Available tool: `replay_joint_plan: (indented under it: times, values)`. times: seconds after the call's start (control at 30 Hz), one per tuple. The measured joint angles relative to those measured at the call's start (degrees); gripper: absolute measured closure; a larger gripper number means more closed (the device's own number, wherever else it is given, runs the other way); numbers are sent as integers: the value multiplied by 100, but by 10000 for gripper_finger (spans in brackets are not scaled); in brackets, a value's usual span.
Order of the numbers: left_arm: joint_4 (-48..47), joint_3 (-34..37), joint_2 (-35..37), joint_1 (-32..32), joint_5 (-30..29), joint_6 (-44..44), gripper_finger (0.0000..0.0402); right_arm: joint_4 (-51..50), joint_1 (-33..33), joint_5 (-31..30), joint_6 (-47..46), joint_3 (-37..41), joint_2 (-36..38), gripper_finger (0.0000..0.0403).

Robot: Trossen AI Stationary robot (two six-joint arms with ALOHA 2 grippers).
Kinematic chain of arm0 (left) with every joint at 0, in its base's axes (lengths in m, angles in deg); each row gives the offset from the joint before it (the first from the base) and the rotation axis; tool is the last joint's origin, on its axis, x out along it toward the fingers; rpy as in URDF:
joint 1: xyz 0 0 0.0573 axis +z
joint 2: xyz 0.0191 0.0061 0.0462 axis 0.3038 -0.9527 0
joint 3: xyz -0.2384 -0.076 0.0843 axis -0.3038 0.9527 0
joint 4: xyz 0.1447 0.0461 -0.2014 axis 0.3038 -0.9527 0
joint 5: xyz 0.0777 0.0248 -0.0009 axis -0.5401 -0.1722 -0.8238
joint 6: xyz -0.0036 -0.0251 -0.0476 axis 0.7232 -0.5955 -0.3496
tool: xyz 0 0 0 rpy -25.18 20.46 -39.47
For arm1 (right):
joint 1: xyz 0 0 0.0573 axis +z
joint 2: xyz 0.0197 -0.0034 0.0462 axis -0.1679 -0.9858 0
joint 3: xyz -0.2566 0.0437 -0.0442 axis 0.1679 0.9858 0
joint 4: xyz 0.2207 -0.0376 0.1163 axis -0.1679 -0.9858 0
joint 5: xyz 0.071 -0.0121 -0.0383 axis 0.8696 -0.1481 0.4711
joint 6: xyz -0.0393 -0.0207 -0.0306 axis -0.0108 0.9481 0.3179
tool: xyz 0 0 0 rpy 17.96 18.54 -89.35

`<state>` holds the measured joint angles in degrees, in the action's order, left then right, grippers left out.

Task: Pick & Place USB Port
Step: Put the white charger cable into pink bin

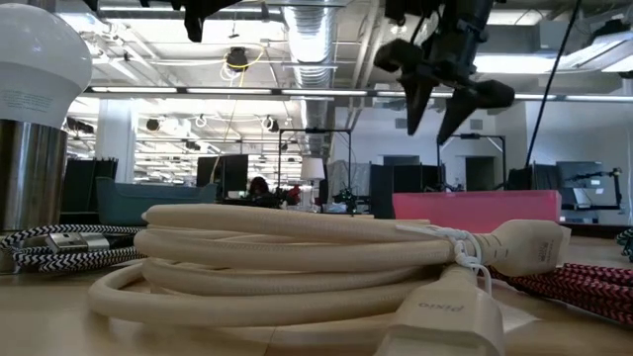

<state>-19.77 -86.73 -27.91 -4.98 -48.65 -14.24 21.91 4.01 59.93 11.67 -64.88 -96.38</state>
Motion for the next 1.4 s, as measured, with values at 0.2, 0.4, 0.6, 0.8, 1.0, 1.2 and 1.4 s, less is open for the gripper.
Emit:
replay_joint_plan:
  times: [0.2,0.4,0.6,0.8,1.0,1.2,1.4]
  values:
    - [-1,0,0,0,0,0,309,253,2,-2,43,0,-467,195]
    - [-1,0,0,0,-2,0,309,574,2,-5,146,0,-919,204]
    - [1,0,0,0,0,0,309,631,2,-36,195,0,-1345,212]
    - [-1,0,0,0,0,0,309,584,1,-130,106,3,-1650,217]
    - [-1,0,2,0,1,0,309,569,2,-175,45,4,-1766,222]
    - [-1,0,0,0,0,0,309,505,-4,-446,-151,2,-1767,225]
    - [-1,0,0,0,0,0,309,465,-15,-444,-161,2,-1767,222]
